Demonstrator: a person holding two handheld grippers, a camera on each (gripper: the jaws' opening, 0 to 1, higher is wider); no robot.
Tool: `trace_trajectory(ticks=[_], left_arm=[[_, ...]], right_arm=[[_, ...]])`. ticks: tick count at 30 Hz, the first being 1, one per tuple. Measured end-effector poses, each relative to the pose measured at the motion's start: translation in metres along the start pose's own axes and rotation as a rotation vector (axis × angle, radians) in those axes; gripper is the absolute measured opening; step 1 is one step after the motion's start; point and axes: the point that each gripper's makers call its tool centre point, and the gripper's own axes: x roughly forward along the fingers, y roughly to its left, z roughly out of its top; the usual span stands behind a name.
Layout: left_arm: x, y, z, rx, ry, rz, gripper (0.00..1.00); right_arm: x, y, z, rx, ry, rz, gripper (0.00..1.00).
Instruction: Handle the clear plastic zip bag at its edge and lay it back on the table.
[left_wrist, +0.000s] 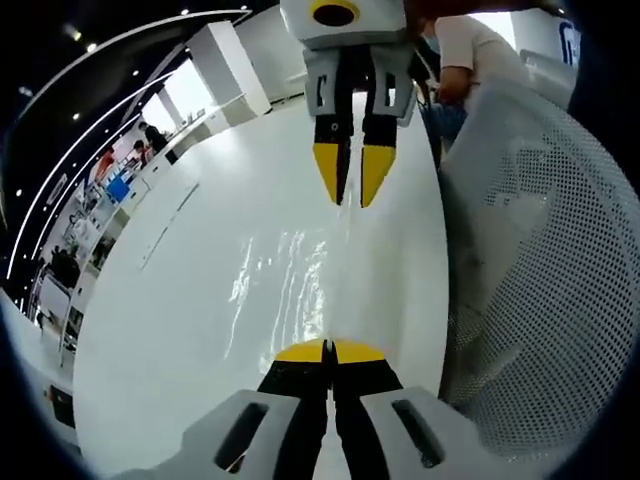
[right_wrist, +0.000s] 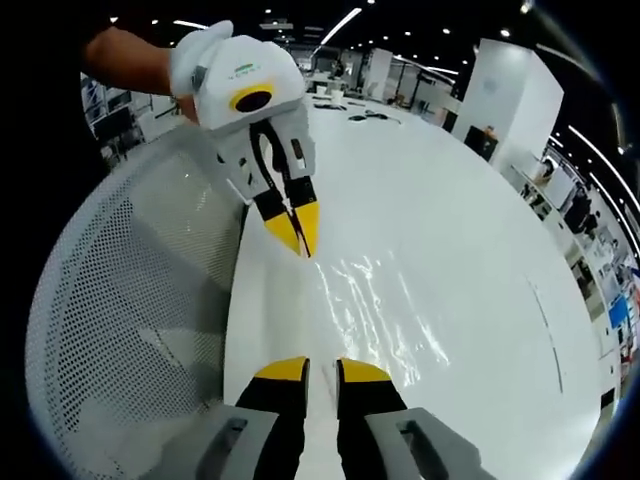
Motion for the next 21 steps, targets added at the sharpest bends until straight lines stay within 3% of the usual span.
trace_trajectory(ticks=[5, 21], left_arm=[[-0.001, 0.001, 0.003, 0.036, -0.016, 0.009, 0.0], [-0.001, 0.005, 0.001, 0.06, -0.018, 0.03, 0.0]], right_arm=[[0.001, -0.011, 0.004, 0.018, -0.008, -0.036, 0.06], [0.012, -0.011, 0.0, 0.045, 0.012, 0.003, 0.05]])
